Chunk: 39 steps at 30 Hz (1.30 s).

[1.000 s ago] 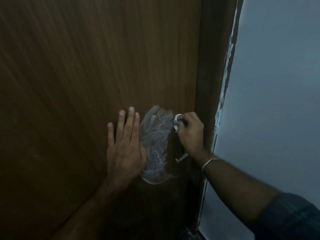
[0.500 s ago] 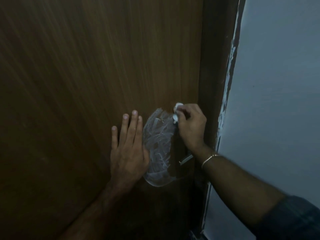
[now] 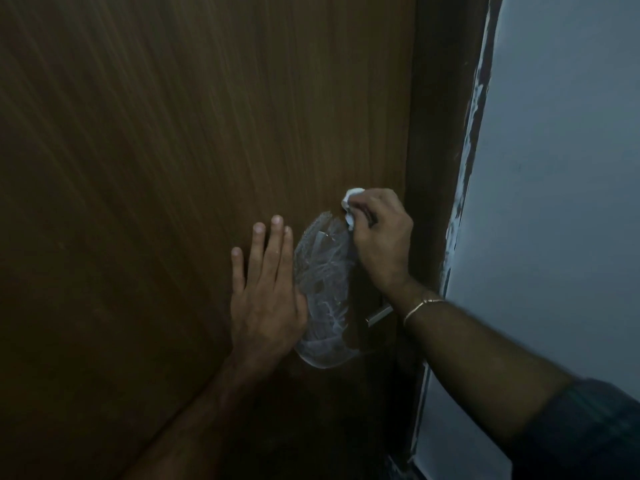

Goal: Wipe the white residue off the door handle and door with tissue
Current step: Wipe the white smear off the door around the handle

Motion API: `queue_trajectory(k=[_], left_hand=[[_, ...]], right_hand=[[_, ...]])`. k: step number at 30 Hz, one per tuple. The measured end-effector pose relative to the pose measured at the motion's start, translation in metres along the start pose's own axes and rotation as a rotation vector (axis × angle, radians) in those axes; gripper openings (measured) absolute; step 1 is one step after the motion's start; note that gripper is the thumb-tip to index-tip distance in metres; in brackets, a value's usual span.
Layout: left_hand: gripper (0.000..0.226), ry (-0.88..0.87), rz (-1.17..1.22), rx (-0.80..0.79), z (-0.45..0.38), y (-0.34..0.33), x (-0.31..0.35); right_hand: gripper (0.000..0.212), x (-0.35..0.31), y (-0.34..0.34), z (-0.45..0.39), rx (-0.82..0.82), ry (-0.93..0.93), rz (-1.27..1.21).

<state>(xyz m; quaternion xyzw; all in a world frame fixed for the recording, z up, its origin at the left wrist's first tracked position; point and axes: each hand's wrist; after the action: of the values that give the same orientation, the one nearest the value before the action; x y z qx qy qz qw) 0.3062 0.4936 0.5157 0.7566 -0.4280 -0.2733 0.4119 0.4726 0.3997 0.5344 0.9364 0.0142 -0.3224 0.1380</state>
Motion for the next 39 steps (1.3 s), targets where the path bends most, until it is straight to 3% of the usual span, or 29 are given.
queue_trajectory(k=[4,6,11,14,17,19,23,28,32,36,39], left_hand=[[0.091,-0.014,-0.016,0.015,0.0,0.0,-0.002],[0.09,-0.019,-0.027,0.017,0.001,-0.001,-0.002],[0.085,-0.017,-0.028,0.004,0.001,0.0,-0.003],[0.085,-0.028,-0.027,0.01,0.002,-0.001,-0.004],[0.088,-0.032,-0.039,0.026,0.002,-0.001,-0.006],[0.083,-0.039,-0.036,0.026,0.002,-0.002,-0.006],[0.081,-0.043,-0.039,0.04,0.001,-0.007,-0.008],[0.084,-0.058,-0.032,0.075,-0.001,-0.011,-0.009],[0.084,-0.05,-0.027,0.093,0.0,-0.012,-0.01],[0.084,-0.051,-0.029,0.093,0.0,-0.011,-0.008],[0.083,-0.042,0.012,0.093,0.001,-0.01,-0.005]], right_hand=[[0.012,0.024,0.003,0.049,-0.129,-0.174,0.085],[0.011,0.025,0.002,0.047,-0.085,-0.227,0.075],[0.013,-0.009,-0.007,0.01,0.046,-0.039,-0.042],[0.013,0.001,-0.006,0.029,0.009,-0.14,-0.034],[0.013,0.003,-0.008,0.038,0.093,-0.254,-0.057],[0.014,-0.015,-0.019,0.028,0.133,-0.166,-0.079],[0.018,-0.032,-0.025,0.02,0.014,0.138,0.003],[0.018,-0.012,-0.011,0.016,0.14,-0.086,0.007],[0.017,-0.02,-0.022,0.028,-0.025,0.176,0.072],[0.016,-0.014,-0.012,0.015,0.154,-0.113,-0.073],[0.02,-0.037,-0.032,0.035,-0.064,0.108,-0.023]])
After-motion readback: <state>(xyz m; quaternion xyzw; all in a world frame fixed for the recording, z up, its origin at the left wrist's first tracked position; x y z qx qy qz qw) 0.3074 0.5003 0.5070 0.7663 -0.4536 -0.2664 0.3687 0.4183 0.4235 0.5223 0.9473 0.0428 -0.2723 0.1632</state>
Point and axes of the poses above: each hand's wrist, its own z-axis away from the middle knuckle, its own y-axis out of the back of the hand, x = y × z, and after that the axes turned 6 degrees about -x, right-handed
